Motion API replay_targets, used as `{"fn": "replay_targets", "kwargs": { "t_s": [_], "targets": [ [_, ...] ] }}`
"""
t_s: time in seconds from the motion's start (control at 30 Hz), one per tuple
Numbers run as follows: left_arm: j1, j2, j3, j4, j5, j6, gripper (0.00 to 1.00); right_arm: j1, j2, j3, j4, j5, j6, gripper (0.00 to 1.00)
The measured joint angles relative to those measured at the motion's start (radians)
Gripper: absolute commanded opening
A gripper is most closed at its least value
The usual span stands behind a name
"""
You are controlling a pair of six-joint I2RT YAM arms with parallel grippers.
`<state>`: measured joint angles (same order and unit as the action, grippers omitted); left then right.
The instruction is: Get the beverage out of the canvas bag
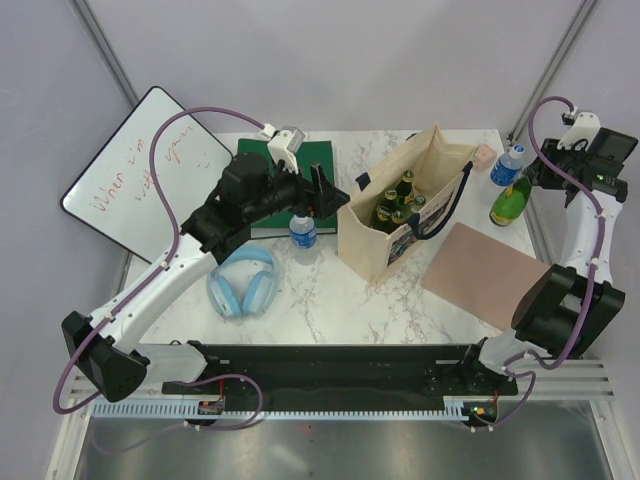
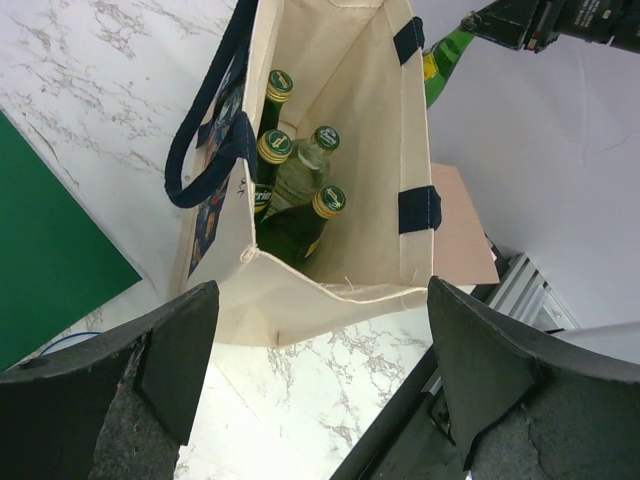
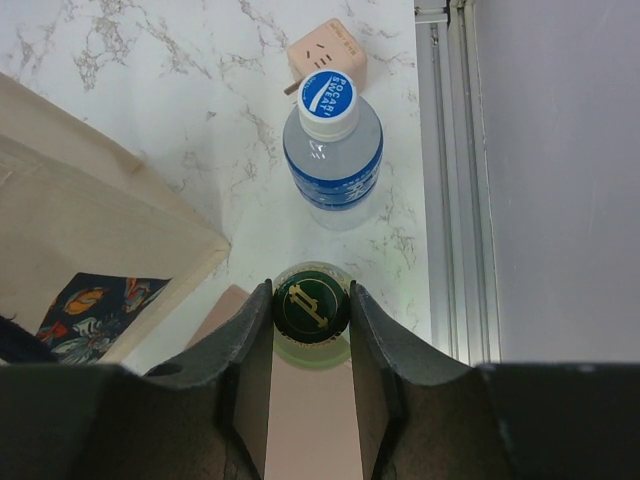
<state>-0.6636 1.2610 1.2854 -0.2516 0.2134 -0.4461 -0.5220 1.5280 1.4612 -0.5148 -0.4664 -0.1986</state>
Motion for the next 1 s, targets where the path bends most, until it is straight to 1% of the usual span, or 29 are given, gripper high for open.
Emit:
{"fn": "replay_targets", "kwargs": {
  "t_s": [0.43,0.63,0.73,0.77,0.83,0.87,0.93,0.97,1.0],
  "targets": [
    [0.000,0.000,0.000,0.000,0.004,0.000,0.91,0.000,0.076,-0.115,0.147,0.005,-0.061,0.00],
    [0.000,0.001,0.000,0.000,0.006,0.000,0.91,0.000,0.076,-0.155,0.188,-0.008,-0.094,0.06],
    [0.000,0.003,0.000,0.001,0.007,0.000,0.91,0.000,0.076,-0.162,0.200,-0.020,-0.113,0.13],
    [0.000,0.006,0.002,0.001,0.008,0.000,0.91,0.000,0.076,-0.163,0.199,-0.026,-0.123,0.20],
    [0.000,0.019,0.008,0.001,0.015,0.000,0.91,0.000,0.076,-0.163,0.194,-0.036,-0.143,0.29],
    [0.000,0.029,0.015,0.000,0.021,0.000,0.91,0.000,0.076,-0.163,0.192,-0.040,-0.151,0.37],
    [0.000,0.051,0.033,0.001,0.031,0.000,0.91,0.000,0.069,-0.172,0.192,-0.049,-0.169,0.45],
    [0.000,0.063,0.045,0.000,0.035,0.000,0.91,0.000,0.058,-0.182,0.190,-0.052,-0.179,0.52],
    [-0.001,0.074,0.057,0.000,0.037,0.001,0.91,0.000,0.050,-0.190,0.187,-0.052,-0.186,0.55]
  ]
}}
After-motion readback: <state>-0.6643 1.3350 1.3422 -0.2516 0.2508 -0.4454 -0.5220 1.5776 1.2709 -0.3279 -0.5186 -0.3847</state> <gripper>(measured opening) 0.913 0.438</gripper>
